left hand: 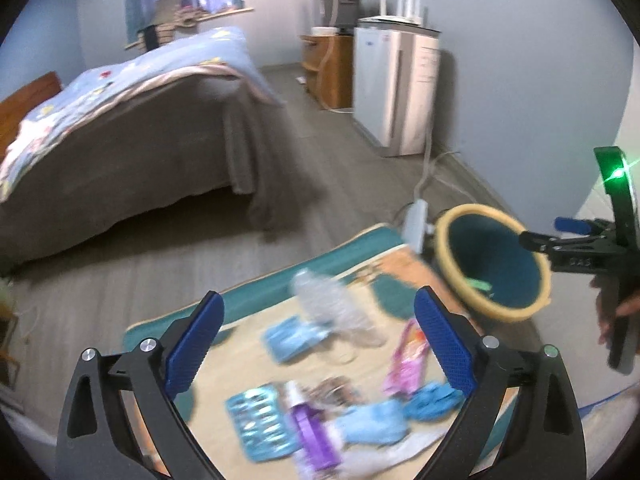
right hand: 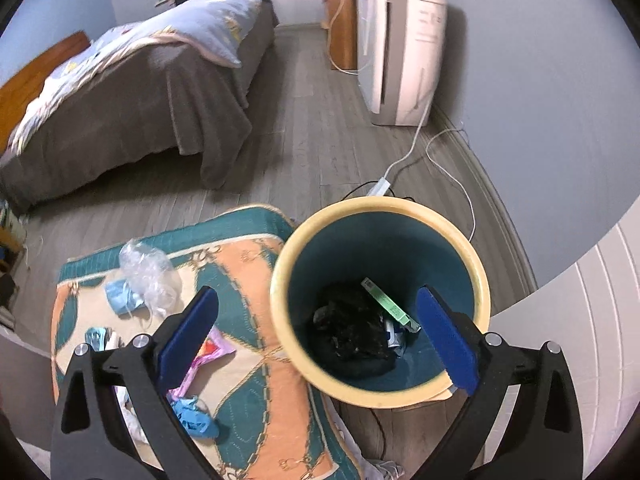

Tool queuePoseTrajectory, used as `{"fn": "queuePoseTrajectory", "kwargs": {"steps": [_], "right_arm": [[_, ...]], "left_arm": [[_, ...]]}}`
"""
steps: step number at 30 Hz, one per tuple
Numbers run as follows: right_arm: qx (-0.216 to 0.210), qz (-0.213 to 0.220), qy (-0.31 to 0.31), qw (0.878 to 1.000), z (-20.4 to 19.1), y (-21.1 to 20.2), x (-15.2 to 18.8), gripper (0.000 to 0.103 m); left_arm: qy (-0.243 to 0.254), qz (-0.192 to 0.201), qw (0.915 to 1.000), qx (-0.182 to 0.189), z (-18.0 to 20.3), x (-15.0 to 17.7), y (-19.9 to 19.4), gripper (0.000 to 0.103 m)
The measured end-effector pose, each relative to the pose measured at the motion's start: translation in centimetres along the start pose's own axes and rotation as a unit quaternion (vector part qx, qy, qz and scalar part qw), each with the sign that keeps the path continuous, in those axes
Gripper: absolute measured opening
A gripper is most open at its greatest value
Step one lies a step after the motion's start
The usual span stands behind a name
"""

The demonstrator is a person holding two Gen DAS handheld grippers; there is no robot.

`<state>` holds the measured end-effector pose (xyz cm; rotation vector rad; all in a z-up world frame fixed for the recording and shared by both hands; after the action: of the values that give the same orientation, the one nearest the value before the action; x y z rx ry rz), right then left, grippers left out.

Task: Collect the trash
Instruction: 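Move both tools back over the remaining trash on the cushion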

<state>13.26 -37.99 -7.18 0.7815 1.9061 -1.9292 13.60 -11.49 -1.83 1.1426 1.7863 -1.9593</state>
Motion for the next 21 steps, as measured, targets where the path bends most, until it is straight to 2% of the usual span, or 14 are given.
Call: {"fn": "queuePoseTrajectory", "kwargs": {"steps": [4,8,14,17,19,21], "right_arm": [[-0.016,-0.007,-0.019,1.000,-3.5,-0.2,0.6,0.097],[-0.024,0.003,-0.034,0.999,-6.8,-0.7,0.7,0.097],[-0.036,0.023,-0.060,0.997,-11.2,0.0,0.9,0.097],[-0.058,0.007,-0.073,0.996,-13.3,1.8,1.4,0.097],[-0.081,0.000,-0.069,0.994,-14.4,2.8,1.6,0.097],[-0.105,-0.027,-0.064,0.992,-15.5,4.2,2.0,0.097]], "left_arm": [[-0.017,-0.006,0.9996,-0.024,-3.5,2.4,-1.6,0.095],[-0.035,-0.006,0.9985,-0.042,-6.6,4.7,-2.4,0.096],[-0.071,-0.038,0.9946,-0.066,-11.0,9.2,-1.1,0.096],[-0.085,-0.056,0.9920,-0.073,-12.7,10.5,0.0,0.096],[-0.115,-0.074,0.9886,-0.062,-13.7,11.6,1.3,0.096],[-0.135,-0.093,0.9850,-0.055,-14.1,12.6,2.6,0.096]]}}
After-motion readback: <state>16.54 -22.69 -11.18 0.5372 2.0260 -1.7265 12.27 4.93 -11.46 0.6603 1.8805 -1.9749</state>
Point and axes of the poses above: each gripper's, at about its wrist camera, not at the fingertips, and y roughly the way its jaws point, z to its right, x to its underside, the point moved 10 cm from there along y, roughly the way its jaws point, and after that the axes turned 1 degree about y, right-handed, at the moved point
